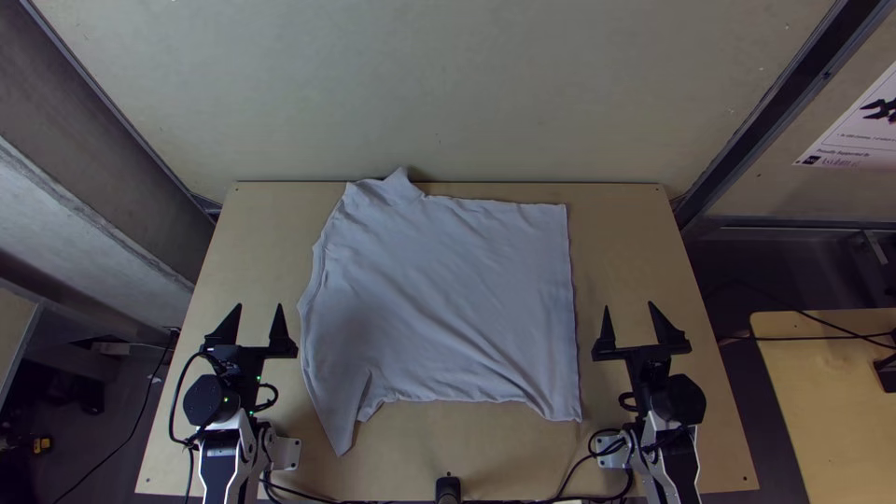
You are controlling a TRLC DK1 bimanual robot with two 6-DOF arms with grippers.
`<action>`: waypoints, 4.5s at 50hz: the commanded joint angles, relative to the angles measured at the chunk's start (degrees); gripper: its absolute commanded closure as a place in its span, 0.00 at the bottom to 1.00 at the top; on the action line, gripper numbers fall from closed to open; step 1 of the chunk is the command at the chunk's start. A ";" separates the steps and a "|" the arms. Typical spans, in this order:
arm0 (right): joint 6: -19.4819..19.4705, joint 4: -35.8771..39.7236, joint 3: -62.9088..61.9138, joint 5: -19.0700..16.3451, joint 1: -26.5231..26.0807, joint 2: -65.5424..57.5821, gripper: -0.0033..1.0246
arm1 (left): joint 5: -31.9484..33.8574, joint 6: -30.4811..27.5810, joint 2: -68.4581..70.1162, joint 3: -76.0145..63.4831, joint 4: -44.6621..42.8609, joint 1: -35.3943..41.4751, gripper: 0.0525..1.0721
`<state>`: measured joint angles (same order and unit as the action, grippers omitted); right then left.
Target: Fold the t-shirt
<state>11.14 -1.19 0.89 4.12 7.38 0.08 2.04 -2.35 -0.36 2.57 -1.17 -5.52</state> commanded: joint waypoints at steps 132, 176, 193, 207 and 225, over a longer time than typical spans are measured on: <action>-13.33 0.75 68.55 3.53 3.70 -68.28 0.04 | -0.37 -5.65 -72.41 71.00 3.28 7.28 0.04; -30.30 29.32 104.76 1.94 2.12 -109.76 0.04 | -0.29 -1.25 -124.53 126.02 30.17 10.26 0.06; -33.90 34.50 109.51 0.98 2.03 -117.06 0.04 | -0.37 -1.69 -133.50 127.60 26.31 11.85 0.15; -34.60 35.82 110.56 0.71 2.20 -119.34 0.04 | -0.37 -2.66 -138.95 129.62 22.97 12.90 0.15; -35.48 45.14 118.03 0.71 2.03 -126.55 0.04 | -0.37 -4.86 -143.25 130.32 23.67 13.52 0.20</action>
<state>-22.55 41.78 116.27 5.13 9.63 -123.61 1.45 -6.11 -141.49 131.22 22.57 7.99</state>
